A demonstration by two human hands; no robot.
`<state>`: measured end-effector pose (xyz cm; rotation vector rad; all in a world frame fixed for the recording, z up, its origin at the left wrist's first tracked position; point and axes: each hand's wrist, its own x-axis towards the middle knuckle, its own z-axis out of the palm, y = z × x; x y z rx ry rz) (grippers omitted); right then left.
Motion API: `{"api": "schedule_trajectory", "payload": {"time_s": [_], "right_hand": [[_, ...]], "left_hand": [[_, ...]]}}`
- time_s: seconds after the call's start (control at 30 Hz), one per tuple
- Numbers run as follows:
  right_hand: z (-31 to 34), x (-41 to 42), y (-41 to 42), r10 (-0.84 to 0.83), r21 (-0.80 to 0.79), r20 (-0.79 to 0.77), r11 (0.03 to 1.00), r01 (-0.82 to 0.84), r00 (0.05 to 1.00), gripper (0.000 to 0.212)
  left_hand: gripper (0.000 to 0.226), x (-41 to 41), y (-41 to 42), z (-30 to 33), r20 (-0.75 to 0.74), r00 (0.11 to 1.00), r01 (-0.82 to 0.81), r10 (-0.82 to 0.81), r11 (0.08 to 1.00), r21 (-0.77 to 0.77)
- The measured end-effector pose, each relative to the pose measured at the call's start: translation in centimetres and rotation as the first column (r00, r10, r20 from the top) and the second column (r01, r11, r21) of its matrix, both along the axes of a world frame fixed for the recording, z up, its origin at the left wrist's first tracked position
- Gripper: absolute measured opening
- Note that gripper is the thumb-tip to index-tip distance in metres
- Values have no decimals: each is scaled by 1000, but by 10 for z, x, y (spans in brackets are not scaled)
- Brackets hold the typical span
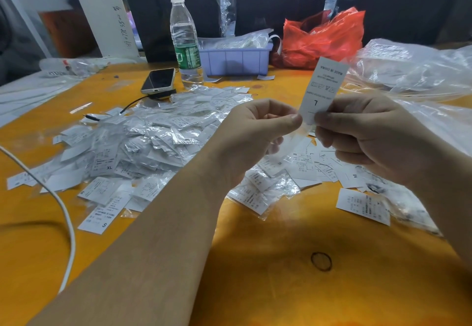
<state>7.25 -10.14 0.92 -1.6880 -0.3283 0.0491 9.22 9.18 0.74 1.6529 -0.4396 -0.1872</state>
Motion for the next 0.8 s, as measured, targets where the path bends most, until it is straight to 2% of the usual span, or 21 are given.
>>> {"api": "schedule_trajectory", "payload": {"time_s": [0.17,0.27,0.4,0.5,0.63,0.8], "right_hand": [[-3,-1,2,-69,-9,-22,998,69,997,21],[-2,-2,4,-35,10,-27,999,35,999,19],[2,-3,2,28,58,-23,998,-27,999,32],[2,-2,0,18,70,-20,997,-17,1000,27],[4,-2,-2,37,164,-48,986,-29,998,16],[4,-3,1,41,146,-65,989,-31,997,16]], "left_hand": [[3,-1,0,1,11,1000,1,-1,1000,3],[4,-1,-1,1,14,1000,-1,1,1000,10],[7,-1,0,0,1,1000,29,-29,999,16],[9,-1,-1,-1,-10,999,50,-50,999,3],[9,-1,0,0,-10,999,49,-49,999,-17],[6,0,0,-1,-7,999,47,-47,998,-31]]}}
